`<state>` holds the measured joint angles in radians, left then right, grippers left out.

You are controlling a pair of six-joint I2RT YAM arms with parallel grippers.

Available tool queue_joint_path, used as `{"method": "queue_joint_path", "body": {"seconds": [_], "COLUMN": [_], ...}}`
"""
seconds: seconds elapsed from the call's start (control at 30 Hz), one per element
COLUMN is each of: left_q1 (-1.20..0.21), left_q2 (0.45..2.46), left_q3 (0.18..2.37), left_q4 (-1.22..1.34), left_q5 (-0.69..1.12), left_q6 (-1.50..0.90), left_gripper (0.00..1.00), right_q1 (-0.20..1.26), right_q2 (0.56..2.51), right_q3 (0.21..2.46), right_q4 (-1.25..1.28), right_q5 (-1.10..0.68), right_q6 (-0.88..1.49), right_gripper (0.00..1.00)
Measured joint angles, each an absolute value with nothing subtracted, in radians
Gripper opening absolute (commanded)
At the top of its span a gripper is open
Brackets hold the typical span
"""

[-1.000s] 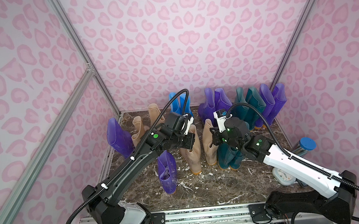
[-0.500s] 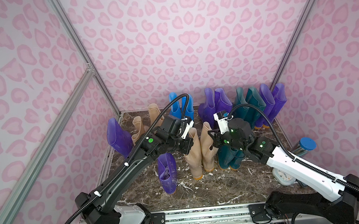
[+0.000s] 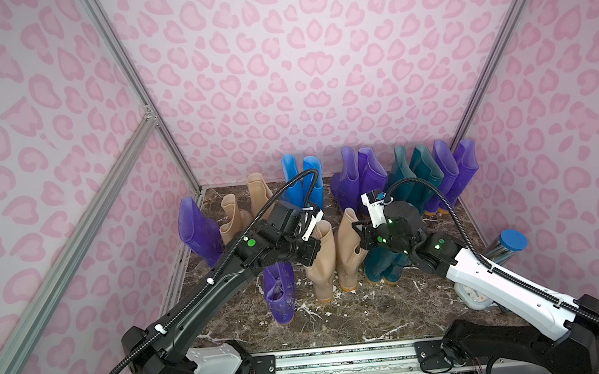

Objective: Match and arrange rain boots in pairs
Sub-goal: Pair a pair of rain boots at the center of the board.

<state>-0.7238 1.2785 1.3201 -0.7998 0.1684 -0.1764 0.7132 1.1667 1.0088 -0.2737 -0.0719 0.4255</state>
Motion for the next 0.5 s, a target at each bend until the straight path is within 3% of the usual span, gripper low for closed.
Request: {"method": "queue_joint_path", "body": {"seconds": [0.07,0.13,0.2,0.3,0.5], "left_q1": [-0.724,-0.724,-0.724,-0.723,-0.621], "left_q2": [1.271,1.269,1.269,1.255,1.256], "left_q3": [1.322,1.34,1.378,1.443,1.566], "left_q4": [-0.799,-0.809,-0.825,-0.852,-0.894], "left_q5": [0.156,0.139,0.119,0.047,-0.1], "left_q6": [-0.178,-0.183,-0.184,-0.181,-0.163], "left_gripper": [0.54,0.72,0.96,0.99,1.0], "right_q1": [0.714,0.714,0.716,0.718,0.72], "right_q2": [1.167,1.167,1.169,1.166,1.144], "right_q3": [1.004,1.006,1.018,1.053,1.129], "right_q4": [-0.267,-0.261,-0.261,-0.268,-0.274], "right_q5": [-0.083,-0.099,-0.106,-0.105,-0.067], "right_q6": [0.426,0.428,0.432,0.422,0.377], "right_gripper": [0.11,0.26,0.33,0.49,0.51]}}
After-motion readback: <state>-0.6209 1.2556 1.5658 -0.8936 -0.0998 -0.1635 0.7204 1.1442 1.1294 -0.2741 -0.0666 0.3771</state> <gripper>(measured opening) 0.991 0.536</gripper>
